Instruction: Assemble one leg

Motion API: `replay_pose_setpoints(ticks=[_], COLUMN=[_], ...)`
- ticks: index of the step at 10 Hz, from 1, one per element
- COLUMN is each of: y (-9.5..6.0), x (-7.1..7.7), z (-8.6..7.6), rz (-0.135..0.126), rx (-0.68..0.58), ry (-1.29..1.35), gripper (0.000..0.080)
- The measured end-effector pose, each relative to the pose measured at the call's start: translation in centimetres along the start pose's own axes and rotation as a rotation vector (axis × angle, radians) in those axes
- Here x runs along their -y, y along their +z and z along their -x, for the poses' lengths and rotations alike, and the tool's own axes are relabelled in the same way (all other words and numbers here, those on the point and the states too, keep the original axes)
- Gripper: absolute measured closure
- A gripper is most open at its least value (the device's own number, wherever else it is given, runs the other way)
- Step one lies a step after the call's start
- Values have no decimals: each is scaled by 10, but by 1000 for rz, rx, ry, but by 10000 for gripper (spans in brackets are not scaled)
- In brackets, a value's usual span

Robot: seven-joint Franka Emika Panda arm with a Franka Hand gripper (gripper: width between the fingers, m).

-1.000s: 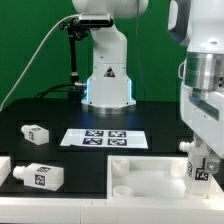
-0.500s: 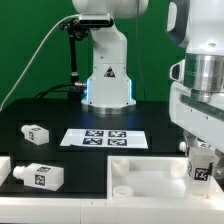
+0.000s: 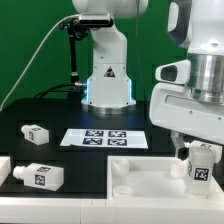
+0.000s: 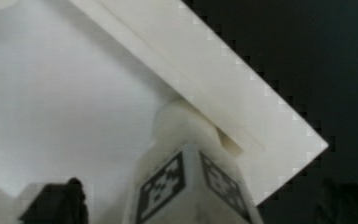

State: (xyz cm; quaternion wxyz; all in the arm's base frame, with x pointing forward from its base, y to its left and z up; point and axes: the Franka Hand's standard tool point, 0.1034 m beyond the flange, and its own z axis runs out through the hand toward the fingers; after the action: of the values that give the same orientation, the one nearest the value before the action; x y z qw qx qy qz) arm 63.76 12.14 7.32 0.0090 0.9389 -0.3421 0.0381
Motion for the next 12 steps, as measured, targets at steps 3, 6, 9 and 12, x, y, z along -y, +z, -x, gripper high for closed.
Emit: replay_pose_setpoints(ticks=[3, 6, 9, 12], y=[0, 1, 1, 2], x=[1, 2, 1, 0], z=[-3, -3, -2, -1], rz=[16, 14, 16, 14], rx=[-13, -13, -22, -25], ry=[-333, -168, 98, 446], gripper=[179, 465, 514, 514])
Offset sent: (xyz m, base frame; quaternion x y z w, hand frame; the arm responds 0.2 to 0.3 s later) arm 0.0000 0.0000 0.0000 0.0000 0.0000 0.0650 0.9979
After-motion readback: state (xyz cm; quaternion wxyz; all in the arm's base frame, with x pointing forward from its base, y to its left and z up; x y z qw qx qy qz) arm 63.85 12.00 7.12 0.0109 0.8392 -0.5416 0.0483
